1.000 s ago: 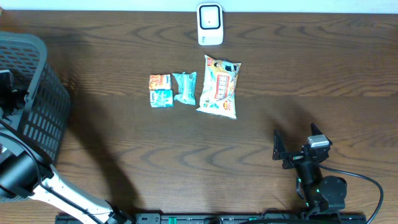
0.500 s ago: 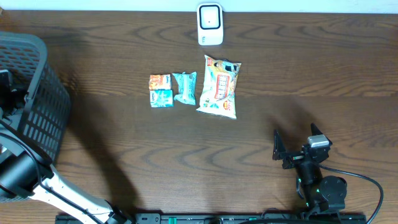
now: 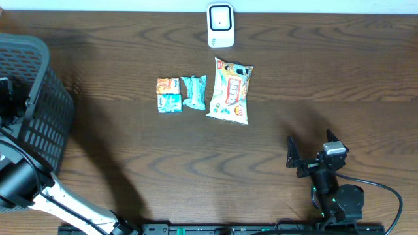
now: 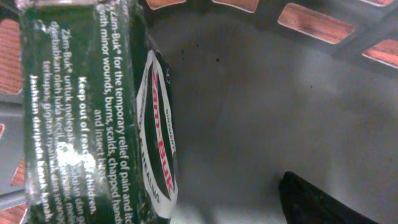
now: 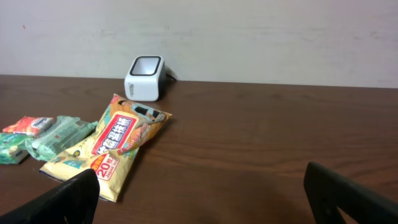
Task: Scan the item barcode
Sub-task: 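Grasp the Zam-Buk box by its end and lift it from the basket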
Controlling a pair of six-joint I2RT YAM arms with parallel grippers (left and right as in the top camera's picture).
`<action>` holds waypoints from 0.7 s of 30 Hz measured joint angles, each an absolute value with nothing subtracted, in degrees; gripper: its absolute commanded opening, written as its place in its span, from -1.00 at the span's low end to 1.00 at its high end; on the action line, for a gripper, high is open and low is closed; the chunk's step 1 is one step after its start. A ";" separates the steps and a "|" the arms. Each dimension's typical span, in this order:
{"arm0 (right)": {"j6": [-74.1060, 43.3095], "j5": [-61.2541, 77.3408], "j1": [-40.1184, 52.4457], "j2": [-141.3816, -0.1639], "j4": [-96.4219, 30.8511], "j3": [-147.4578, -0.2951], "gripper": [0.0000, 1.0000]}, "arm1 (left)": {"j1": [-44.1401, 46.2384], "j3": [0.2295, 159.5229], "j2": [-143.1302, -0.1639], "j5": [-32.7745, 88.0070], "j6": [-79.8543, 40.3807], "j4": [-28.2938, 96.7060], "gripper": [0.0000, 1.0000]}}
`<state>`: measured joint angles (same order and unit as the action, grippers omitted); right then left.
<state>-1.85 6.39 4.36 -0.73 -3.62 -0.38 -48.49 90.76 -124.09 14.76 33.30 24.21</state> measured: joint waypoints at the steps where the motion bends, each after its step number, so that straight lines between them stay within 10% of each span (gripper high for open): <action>1: -1.85 6.39 4.36 -0.73 -3.62 -0.38 0.99 | -48.49 90.76 -124.07 14.76 33.17 24.23 0.45; 21: -1.85 6.39 4.36 -0.73 -3.62 -0.38 0.99 | -48.51 90.65 -125.38 13.80 21.87 16.27 0.30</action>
